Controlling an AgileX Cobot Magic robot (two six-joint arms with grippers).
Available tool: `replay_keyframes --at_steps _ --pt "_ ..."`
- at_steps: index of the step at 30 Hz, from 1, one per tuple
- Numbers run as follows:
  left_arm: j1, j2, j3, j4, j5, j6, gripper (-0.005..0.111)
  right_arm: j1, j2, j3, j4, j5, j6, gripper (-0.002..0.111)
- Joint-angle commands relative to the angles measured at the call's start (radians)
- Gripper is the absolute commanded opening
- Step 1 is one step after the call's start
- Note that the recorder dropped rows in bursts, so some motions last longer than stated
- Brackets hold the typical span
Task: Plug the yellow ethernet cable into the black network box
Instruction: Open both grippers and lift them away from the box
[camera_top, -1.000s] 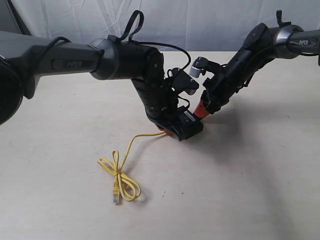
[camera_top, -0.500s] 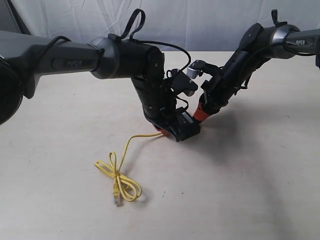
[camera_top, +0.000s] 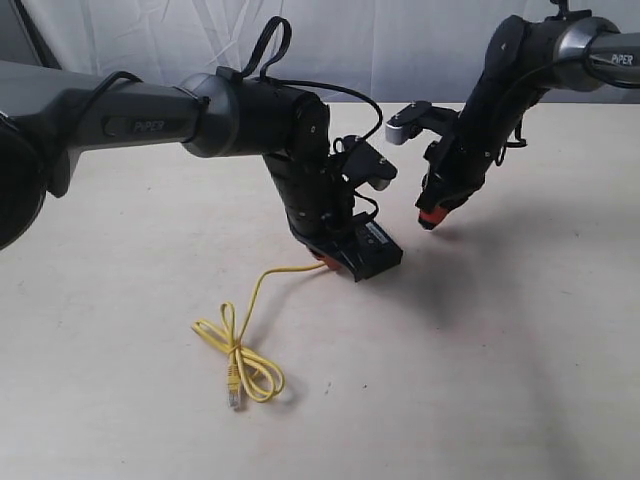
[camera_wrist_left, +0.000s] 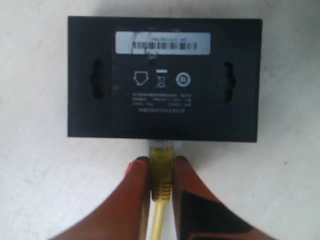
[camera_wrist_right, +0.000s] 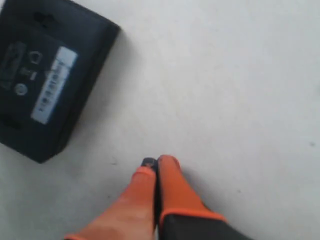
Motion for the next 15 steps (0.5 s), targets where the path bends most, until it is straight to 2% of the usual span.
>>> replay_keyframes --at_steps 1,3,6,10,13,15 --pt "0.0 -0.003 -0.007 -0.001 0.026 -0.006 0.008 -0.004 -0.049 0.002 -0.143 -0.095 0.188 -0.001" --pt "0.0 -0.003 -0.007 0.009 0.042 -0.006 0.017 -0.004 -0.07 0.002 -0.203 -0.112 0.264 -0.001" --pt "0.0 -0.003 -0.007 0.009 0.055 -0.006 0.039 -0.004 -0.11 0.002 -0.261 -0.126 0.355 -0.001" --pt "0.0 -0.003 -0.007 0.009 0.053 -0.015 0.065 -0.004 -0.159 0.002 -0.246 -0.128 0.397 -0.001" --pt "0.0 -0.006 -0.011 0.049 0.065 -0.066 0.075 -0.004 -0.185 0.002 -0.243 -0.111 0.428 -0.001" --pt "0.0 -0.015 -0.011 0.094 0.08 -0.104 0.075 -0.004 -0.202 0.002 -0.245 -0.092 0.428 -0.001"
